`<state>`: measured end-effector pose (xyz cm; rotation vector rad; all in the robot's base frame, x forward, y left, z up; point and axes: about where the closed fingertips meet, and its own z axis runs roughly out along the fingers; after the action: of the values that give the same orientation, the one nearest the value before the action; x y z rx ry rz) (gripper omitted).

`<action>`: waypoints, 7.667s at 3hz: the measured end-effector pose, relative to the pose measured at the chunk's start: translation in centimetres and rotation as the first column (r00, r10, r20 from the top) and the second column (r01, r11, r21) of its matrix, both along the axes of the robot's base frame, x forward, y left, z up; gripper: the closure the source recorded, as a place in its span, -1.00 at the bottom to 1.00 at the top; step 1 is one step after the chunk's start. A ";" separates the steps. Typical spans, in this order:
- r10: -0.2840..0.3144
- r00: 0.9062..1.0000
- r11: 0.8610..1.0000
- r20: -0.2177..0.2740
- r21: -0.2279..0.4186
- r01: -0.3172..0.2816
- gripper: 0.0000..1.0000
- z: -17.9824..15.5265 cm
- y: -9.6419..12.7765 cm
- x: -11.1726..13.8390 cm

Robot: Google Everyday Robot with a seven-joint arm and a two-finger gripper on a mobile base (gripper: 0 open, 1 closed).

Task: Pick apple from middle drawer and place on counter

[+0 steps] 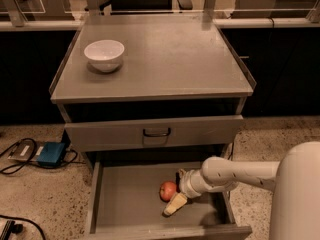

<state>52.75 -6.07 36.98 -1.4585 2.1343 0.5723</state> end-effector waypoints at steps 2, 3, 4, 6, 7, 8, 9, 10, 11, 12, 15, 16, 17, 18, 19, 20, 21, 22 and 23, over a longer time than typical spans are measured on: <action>-0.007 1.000 1.000 -0.002 0.002 0.007 -0.47 -0.3 -0.1 0.2; -0.007 1.000 1.000 -0.002 0.002 0.007 0.00 -0.3 -0.1 0.2; -0.007 1.000 1.000 -0.002 0.002 0.007 0.61 -0.3 -0.1 0.2; -0.004 1.000 1.000 0.000 0.002 0.004 1.00 -0.2 0.0 0.1; 0.005 0.998 1.000 0.062 0.009 -0.006 1.00 3.4 -1.4 -1.6; 0.018 0.987 1.000 0.162 0.017 -0.021 1.00 10.1 -3.5 -4.4; 0.029 0.969 0.999 0.245 0.012 -0.033 1.00 16.5 -5.1 -6.2; 0.048 0.951 0.998 0.305 0.018 -0.056 1.00 23.3 -6.7 -6.1; 0.059 0.936 0.996 0.347 0.042 -0.078 1.00 30.6 -8.2 -4.9; 0.092 0.924 0.990 0.370 0.067 -0.125 1.00 38.6 -9.0 -4.6; 0.140 0.886 0.984 0.441 0.040 -0.176 1.00 44.3 -8.6 -0.7; 0.153 0.866 0.979 0.475 0.046 -0.198 1.00 48.9 -8.4 2.8; 0.171 0.852 0.972 0.494 0.057 -0.228 1.00 53.3 -6.6 7.6; 0.166 0.856 0.971 0.490 0.070 -0.229 1.00 54.3 -4.5 11.2; 0.151 0.882 0.975 0.446 0.081 -0.208 1.00 52.6 -3.1 14.5; 0.129 0.908 0.978 0.399 0.101 -0.183 1.00 50.6 -2.7 16.8; 0.103 0.928 0.981 0.359 0.119 -0.155 0.96 48.4 -2.9 18.5; 0.103 0.928 0.981 0.359 0.119 -0.155 0.51 48.4 -2.9 18.5; 0.103 0.928 0.981 0.359 0.119 -0.155 -0.11 48.4 -2.9 18.5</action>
Offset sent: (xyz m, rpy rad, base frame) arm 0.0017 -0.0010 -0.0026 0.0015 0.0015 -0.0073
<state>71.28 -8.98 85.34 -1.4999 1.6945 0.4618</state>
